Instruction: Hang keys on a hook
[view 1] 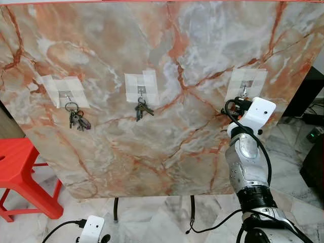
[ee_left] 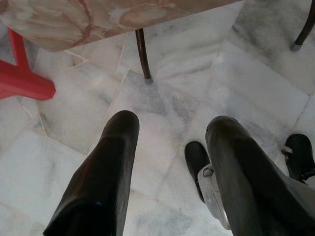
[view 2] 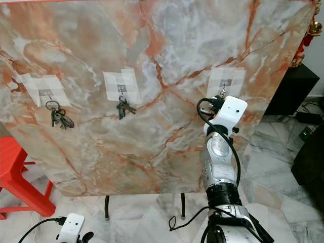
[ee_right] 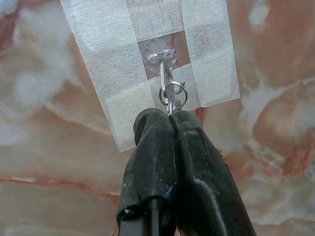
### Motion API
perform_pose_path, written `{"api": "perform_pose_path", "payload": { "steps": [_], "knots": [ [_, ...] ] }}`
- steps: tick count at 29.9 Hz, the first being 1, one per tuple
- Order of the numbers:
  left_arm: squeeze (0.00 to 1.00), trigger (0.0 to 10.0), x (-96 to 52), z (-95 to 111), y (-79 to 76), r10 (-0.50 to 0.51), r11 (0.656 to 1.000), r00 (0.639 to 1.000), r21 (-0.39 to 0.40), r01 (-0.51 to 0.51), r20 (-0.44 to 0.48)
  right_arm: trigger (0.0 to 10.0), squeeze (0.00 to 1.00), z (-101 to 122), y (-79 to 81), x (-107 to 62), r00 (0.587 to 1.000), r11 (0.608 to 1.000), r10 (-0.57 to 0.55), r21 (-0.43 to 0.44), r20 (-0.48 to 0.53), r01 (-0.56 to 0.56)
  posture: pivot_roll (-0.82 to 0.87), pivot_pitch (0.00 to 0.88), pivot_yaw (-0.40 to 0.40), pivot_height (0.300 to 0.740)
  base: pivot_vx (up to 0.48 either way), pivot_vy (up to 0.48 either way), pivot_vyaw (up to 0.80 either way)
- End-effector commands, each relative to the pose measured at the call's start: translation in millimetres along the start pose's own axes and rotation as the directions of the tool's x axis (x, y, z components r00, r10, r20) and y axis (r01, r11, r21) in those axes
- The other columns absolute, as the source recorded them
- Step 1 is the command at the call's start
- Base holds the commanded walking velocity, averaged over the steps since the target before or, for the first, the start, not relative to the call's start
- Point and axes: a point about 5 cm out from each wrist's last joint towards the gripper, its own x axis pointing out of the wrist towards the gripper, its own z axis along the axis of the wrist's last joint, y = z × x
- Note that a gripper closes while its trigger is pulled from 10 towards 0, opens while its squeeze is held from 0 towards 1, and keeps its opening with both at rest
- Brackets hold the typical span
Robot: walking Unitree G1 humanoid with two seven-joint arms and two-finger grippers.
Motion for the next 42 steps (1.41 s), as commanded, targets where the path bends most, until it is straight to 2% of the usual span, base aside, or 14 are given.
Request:
{"api": "perform_pose_path", "payload": {
  "steps": [1,42],
  "knots": [
    [0.00,10.0,-1.3,-3.8,2.3,0.001,1.000,1.000,0.022,0.000,-0.016,10.0,0.00,5.1,-5.0,1.3,1.000,1.000,-0.017,0.002,0.018,0.017,0.02,0.011,0.000,0.740,0.000,0.000,0.00],
    [0.00,10.0,-1.5,-3.0,4.3,0.007,0.999,1.000,0.035,-0.006,-0.011,10.0,0.00,10.9,-7.1,12.9,1.000,1.000,0.001,-0.023,0.012,0.000,0.03,0.012,0.003,0.740,0.000,0.000,0.00]
  ]
}}
